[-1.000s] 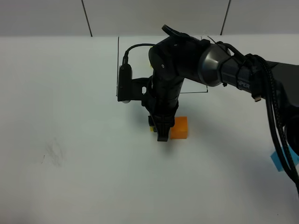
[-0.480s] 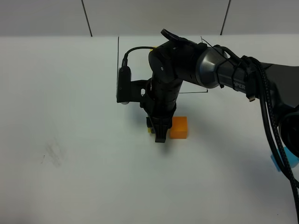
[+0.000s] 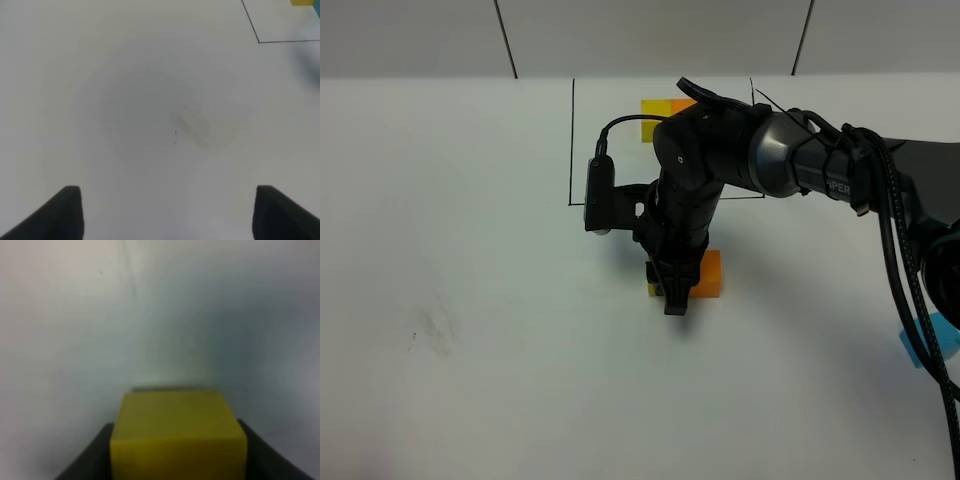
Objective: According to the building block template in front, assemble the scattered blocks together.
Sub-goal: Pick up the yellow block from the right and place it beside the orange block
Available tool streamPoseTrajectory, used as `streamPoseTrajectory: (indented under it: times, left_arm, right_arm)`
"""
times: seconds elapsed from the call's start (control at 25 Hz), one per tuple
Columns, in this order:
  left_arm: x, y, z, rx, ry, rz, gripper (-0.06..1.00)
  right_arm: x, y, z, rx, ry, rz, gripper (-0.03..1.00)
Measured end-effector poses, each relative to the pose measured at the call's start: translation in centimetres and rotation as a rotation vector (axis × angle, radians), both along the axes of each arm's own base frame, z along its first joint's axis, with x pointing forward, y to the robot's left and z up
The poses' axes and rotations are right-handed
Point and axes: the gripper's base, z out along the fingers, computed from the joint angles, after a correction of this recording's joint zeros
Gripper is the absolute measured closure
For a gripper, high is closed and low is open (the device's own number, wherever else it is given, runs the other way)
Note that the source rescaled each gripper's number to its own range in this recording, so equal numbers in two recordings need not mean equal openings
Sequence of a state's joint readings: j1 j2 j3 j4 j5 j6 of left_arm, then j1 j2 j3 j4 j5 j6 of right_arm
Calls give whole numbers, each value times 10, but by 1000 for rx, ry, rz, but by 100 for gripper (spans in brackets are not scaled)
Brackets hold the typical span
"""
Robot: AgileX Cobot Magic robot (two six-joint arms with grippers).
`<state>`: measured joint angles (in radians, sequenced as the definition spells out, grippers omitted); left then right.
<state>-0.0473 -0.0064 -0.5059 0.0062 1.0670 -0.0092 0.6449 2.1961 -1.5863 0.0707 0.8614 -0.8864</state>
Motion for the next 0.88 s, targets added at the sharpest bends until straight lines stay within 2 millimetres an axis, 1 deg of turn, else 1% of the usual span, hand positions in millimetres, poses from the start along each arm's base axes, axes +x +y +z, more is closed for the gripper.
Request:
streamPoseTrajectory:
  times: [0.2, 0.4, 0.88]
  left_arm:
    - [0, 0, 0, 0, 0, 0, 46]
    - [0, 0, 0, 0, 0, 0, 46]
    - [0, 0, 0, 0, 0, 0, 46]
  right_arm:
    - [2, -1, 0, 3, -9, 10, 72]
    - [3, -2, -11, -10, 10, 14, 72]
    - [7, -8, -13, -7, 21, 15, 72]
